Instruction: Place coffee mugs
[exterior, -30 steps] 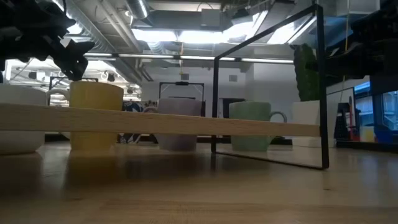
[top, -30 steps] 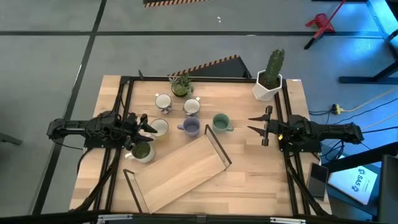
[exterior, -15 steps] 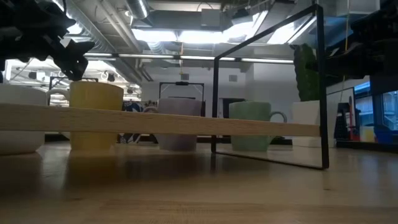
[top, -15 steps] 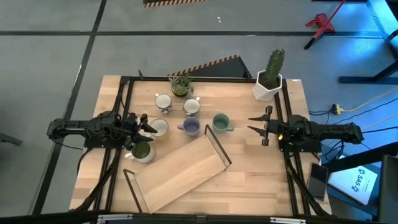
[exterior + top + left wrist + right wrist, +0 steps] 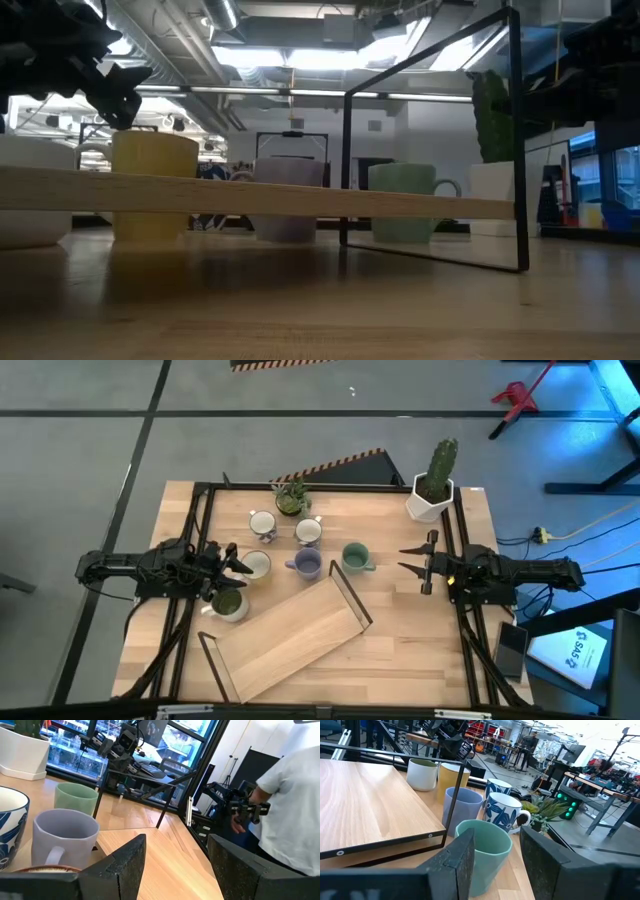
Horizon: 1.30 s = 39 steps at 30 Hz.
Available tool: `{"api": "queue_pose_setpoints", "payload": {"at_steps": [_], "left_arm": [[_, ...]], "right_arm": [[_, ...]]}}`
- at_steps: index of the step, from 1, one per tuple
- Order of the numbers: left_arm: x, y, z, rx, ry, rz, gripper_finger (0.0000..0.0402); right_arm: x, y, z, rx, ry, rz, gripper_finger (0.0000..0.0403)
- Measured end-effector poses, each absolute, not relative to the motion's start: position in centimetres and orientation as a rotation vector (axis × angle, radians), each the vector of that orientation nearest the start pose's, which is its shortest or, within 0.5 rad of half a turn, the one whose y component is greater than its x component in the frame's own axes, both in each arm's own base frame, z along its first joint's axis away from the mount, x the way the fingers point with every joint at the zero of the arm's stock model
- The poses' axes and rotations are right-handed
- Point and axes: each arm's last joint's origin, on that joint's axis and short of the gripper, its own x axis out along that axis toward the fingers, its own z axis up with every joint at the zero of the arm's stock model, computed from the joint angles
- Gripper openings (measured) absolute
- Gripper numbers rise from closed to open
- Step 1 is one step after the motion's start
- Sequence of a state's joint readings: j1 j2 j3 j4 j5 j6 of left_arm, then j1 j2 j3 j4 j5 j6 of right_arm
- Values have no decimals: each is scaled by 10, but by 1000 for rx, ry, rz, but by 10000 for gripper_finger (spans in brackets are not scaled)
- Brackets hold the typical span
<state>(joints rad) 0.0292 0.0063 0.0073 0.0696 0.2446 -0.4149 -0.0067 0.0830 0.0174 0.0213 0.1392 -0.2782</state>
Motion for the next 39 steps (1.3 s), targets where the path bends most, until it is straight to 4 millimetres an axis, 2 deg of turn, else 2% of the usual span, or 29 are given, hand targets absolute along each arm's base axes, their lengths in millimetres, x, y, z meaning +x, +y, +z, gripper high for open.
{"api": "queue_pose_setpoints", "payload": {"at_steps": [9,13,16,28,35,39], "left_arm": [[97,-4,172,-389,-27,-222,208],[97,-2,173,-351,-60,-138,208],[97,0,177,-397,-103,-98,208],[96,0,183,-455,-161,-99,208],[96,0,183,-457,-162,-100,208],[93,2,194,-493,-289,-89,208]], "right_arm": [[102,-3,165,-229,53,-88,143],[102,-4,165,-152,51,-131,143],[102,-5,165,-129,48,-152,143],[101,-8,166,-57,39,-259,143],[101,-8,166,-8,34,-263,143],[101,-8,166,24,30,-266,143]]}}
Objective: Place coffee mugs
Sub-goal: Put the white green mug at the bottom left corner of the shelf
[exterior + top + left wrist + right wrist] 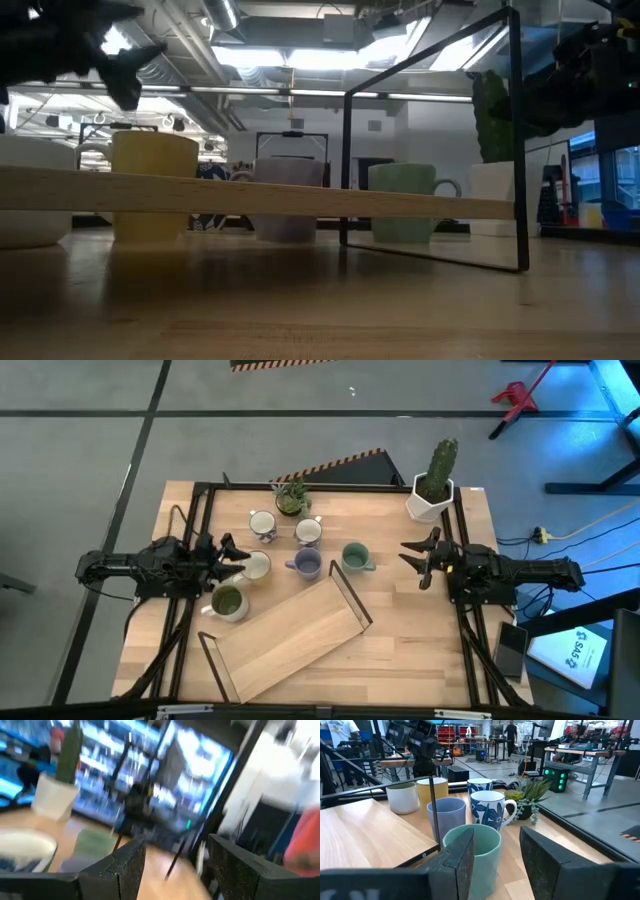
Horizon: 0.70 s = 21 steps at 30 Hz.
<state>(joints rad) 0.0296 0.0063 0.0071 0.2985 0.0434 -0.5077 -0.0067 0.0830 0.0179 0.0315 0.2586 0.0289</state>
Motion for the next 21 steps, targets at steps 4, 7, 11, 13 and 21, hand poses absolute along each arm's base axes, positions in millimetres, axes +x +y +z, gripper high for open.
{"api": "queue_pose_setpoints", "payload": {"at_steps": [4,7,11,13,21], "left_arm": [[84,4,217,-591,-537,-74,208],[72,5,244,-601,-683,-65,208],[64,5,281,-602,-665,-67,208],[67,4,300,-606,-552,-63,208],[98,2,328,-681,293,112,208]], "right_arm": [[101,-8,166,42,28,-264,143],[101,-8,166,42,29,-261,143],[101,-8,166,42,30,-261,143],[101,-8,166,41,30,-261,143],[101,-8,166,40,31,-264,143]]}}
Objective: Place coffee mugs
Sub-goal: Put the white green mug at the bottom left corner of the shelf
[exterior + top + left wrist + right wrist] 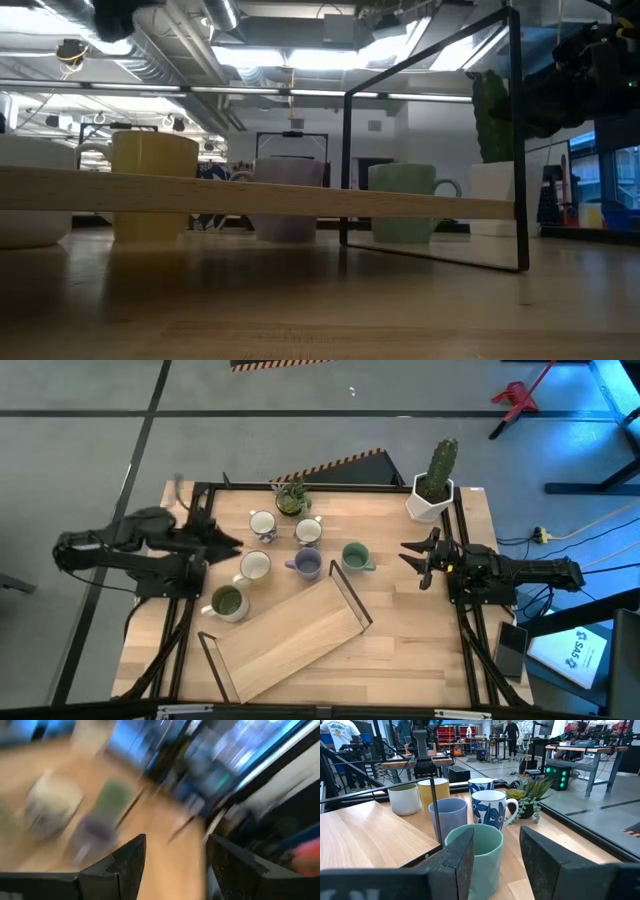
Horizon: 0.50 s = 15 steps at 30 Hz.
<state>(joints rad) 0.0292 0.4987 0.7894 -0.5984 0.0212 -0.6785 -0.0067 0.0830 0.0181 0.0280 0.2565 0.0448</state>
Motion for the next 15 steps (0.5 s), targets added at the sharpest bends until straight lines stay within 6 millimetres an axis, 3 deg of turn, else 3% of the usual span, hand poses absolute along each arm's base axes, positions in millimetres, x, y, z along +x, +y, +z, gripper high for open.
{"api": "queue_pose_setpoints", "payload": {"at_steps": [4,8,15], "left_arm": [[102,1,320,-708,668,211,208],[97,-2,307,-739,917,205,208],[86,-1,290,-698,1012,274,208]], "right_arm": [[101,-8,166,39,31,-266,143],[101,-8,166,35,32,-266,143],[101,-8,166,-10,38,-265,143]]}}
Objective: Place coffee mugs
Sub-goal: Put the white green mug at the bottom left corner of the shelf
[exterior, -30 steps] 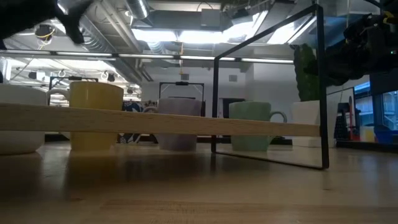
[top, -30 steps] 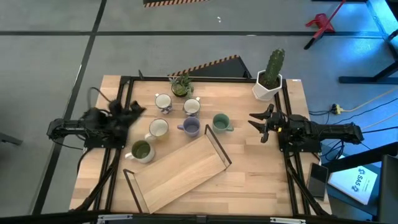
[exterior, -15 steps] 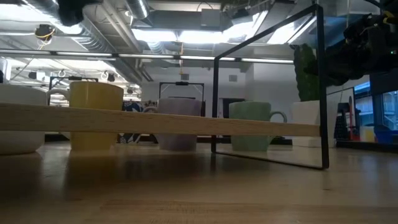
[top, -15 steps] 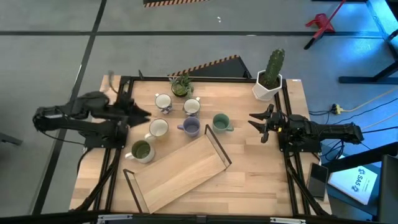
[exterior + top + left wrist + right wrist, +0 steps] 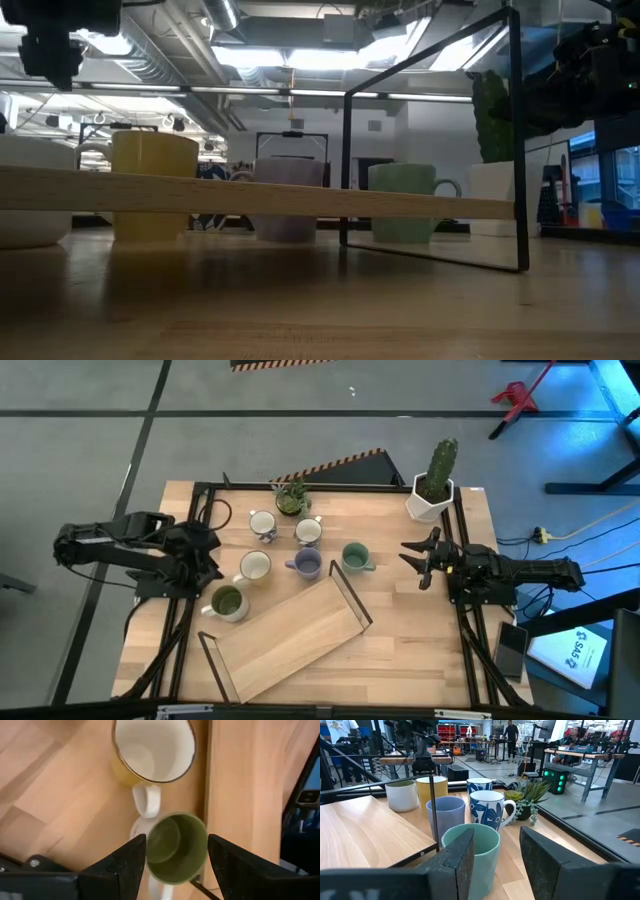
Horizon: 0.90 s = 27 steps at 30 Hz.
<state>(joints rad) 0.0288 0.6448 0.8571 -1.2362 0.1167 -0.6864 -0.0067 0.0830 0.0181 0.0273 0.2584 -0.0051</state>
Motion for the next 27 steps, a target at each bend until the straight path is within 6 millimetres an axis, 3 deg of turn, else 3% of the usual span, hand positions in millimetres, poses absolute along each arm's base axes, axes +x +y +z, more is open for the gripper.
{"api": "queue_pose_setpoints", "payload": {"at_steps": [9,16,27], "left_arm": [[86,-6,256,-660,1160,242,208],[91,-11,242,-580,1146,245,208],[110,-20,209,-538,1221,269,208]], "right_arm": [[101,-8,166,-10,38,-265,143],[101,-8,166,-13,39,-265,143],[101,-8,166,-13,39,-265,143]]}}
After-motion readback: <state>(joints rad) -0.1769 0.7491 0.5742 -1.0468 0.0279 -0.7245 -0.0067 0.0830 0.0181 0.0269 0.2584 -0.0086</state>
